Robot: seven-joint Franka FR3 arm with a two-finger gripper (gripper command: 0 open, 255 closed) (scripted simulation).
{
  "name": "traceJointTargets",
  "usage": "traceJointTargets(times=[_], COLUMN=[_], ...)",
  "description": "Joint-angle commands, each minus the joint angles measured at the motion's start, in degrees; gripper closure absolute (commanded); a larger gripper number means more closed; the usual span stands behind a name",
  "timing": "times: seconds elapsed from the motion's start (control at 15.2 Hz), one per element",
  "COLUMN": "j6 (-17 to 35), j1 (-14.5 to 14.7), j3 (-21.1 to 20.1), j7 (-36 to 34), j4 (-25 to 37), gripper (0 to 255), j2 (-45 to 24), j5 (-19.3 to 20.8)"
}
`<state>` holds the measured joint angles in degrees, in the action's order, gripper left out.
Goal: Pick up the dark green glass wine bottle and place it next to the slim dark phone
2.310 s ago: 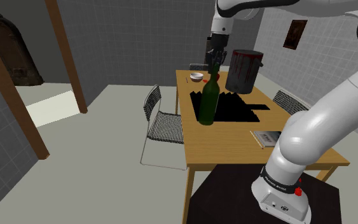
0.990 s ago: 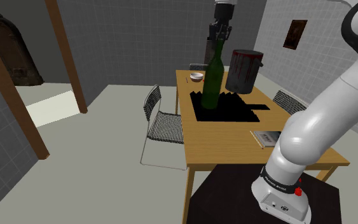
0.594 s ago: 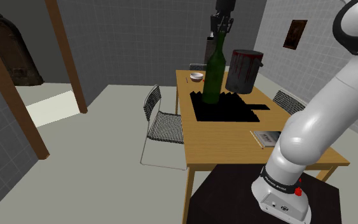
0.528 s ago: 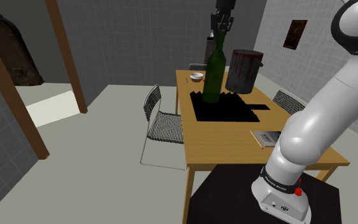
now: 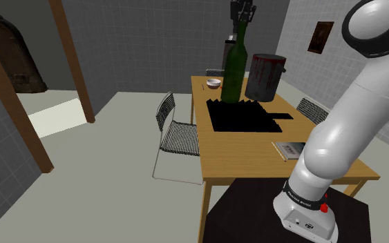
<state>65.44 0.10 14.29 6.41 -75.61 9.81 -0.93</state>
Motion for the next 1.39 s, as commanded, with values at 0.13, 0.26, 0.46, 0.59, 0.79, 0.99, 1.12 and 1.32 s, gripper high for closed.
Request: traceJointTargets(times=[0.13,0.26,0.46,0.59,0.79,0.99,1.12,1.32], j6=[-4.4,-6.8,-11.0,-14.5,-23.8,-13.7,-10.3,-6.2], j1=[-0.2,-0.4,-1.0,-1.8,-6.2,-3.9,-4.7,-6.0], j3=[0.7,1.1,2.0,2.8,4.5,4.7,5.3,6.9], j7=[0.5,0.9,1.5,2.0,3.0,6.5,8.9,12.7], j4=[7.6,12.0,19.7,26.3,45.1,24.0,17.3,10.0], gripper=[255,255,255,255,255,255,255,255], j2=[-3.3,-5.3,-9.1,-12.4,-22.4,-11.1,-7.8,-4.5], j5=[-0.9,-1.5,-2.8,-4.2,-9.8,-3.6,-2.0,-0.4])
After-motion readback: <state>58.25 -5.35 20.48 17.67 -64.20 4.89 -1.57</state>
